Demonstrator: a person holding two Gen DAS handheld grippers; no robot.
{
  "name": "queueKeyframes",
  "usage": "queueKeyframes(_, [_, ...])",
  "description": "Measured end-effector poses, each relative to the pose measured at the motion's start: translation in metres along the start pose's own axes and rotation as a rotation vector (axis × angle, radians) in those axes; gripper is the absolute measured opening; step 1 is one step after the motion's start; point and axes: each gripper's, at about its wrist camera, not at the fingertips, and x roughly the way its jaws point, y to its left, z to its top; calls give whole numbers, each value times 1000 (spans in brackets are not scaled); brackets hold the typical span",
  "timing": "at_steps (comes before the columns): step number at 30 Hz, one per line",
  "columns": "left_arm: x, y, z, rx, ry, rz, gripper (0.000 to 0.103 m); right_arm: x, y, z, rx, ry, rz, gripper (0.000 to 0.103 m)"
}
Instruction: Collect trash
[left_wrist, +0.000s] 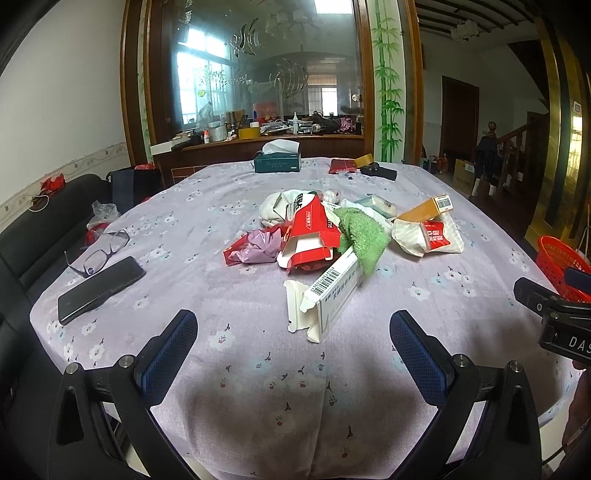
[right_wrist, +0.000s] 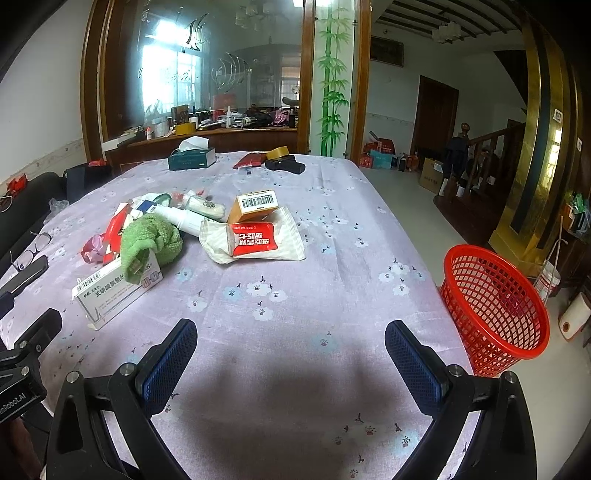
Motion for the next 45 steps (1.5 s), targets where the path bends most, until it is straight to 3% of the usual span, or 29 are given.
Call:
queueKeyframes(27, [23, 5, 4, 14, 40, 4, 103, 12, 0, -4, 9, 39, 15, 103])
queueKeyframes(38, [66, 3, 26, 48, 130, -81, 103, 20, -16, 5, 71, 64, 84, 92])
queueKeyframes(45, [104, -16, 30, 110, 216, -122, 81, 28, -21, 12, 103, 108, 191, 79])
